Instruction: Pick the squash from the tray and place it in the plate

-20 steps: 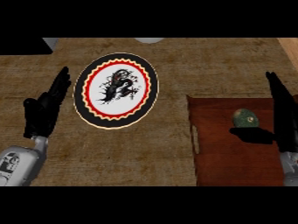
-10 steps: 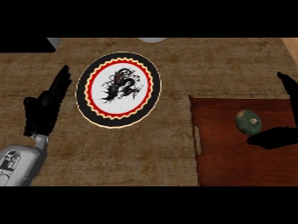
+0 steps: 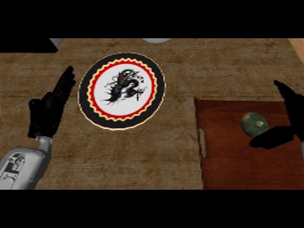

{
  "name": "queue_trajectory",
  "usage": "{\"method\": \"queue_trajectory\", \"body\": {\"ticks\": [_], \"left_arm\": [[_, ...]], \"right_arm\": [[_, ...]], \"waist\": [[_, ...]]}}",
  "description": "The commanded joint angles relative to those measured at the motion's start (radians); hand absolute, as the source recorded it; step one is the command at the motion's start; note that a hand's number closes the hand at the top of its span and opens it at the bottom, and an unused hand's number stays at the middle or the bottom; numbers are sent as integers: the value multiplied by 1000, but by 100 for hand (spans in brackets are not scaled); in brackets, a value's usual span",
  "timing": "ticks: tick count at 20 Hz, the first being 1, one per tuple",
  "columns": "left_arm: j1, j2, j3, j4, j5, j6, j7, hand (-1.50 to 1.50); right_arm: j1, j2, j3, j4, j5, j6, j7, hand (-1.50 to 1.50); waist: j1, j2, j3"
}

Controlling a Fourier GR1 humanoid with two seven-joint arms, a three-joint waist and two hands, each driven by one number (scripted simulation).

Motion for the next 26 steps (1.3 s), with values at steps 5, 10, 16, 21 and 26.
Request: {"method": "queue_trajectory", "body": {"ticks": [5, 10, 16, 21, 26], "left_arm": [[-16, -32, 41, -2, -20, -36, 14, 0], [-49, -68, 77, 94, -58, -72, -29, 0], [44, -71, 105, -16, -76, -115, -3, 0], [15, -111, 109, 44, -122, -99, -51, 0], [-37, -126, 122, 0, -132, -83, 58, 0]], "right_arm": [[-58, 97, -5, 251, 75, 48, -95, -150], [13, 139, -53, 203, 109, 72, -118, -150], [21, 187, -95, 272, 172, 84, -177, -150], [-18, 196, -129, 430, 219, 64, -278, -150], [-33, 213, -136, 453, 304, -43, -341, 150]], "waist": [[5, 1, 0], [-5, 0, 0], [-2, -1, 0], [-1, 1, 0], [-2, 0, 0]]}}
